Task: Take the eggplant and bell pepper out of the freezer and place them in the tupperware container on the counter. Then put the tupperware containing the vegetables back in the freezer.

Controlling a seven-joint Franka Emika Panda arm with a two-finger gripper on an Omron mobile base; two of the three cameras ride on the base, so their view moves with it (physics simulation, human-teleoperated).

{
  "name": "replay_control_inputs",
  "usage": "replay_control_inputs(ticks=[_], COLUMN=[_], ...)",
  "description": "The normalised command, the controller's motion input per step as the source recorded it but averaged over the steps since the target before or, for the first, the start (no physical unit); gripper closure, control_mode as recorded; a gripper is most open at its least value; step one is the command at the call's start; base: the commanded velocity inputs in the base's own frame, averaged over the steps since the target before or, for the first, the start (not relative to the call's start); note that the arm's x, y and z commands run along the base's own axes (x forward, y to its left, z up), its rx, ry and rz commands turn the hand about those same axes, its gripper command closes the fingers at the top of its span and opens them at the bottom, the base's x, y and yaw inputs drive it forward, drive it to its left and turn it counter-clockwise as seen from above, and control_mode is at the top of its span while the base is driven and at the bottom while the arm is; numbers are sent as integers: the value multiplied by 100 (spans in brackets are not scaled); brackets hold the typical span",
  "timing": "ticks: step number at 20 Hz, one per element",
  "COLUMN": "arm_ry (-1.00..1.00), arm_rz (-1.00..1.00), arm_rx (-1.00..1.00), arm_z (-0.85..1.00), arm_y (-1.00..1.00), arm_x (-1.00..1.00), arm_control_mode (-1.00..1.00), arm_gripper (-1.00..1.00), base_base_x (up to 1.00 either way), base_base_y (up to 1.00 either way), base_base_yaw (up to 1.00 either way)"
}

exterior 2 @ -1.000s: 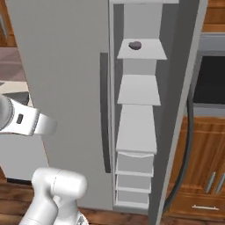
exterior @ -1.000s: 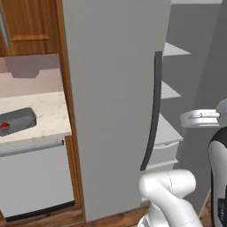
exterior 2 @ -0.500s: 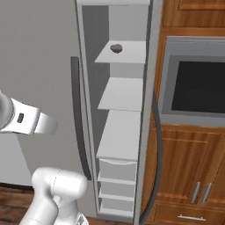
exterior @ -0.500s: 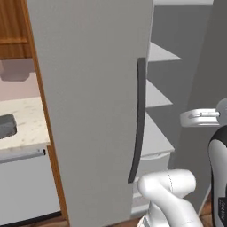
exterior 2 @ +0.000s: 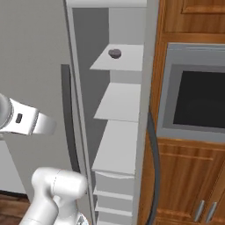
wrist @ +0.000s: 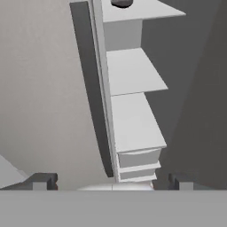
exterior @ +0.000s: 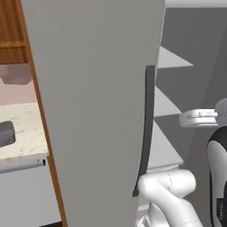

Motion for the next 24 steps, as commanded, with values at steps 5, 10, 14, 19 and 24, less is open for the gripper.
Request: replay_control_inputs(ticks=[5, 10, 14, 19, 24], arm_ry=[0, 0, 0, 0, 0], arm_rz=[0, 0, 0, 0, 0], arm_rx=[0, 0, 0, 0, 0], arm_z=[0, 0, 0, 0, 0], arm_y=[0, 0, 0, 0, 0], arm_x=[0, 0, 0, 0, 0], arm_control_mode=[100, 100, 100, 100, 100], arm_gripper=[-100, -100, -100, -100, -100], base_base_x=[8, 1, 24, 52, 84], base_base_y=[-59, -68, -37, -20, -20], base_base_yaw=[6, 2, 0, -2, -4])
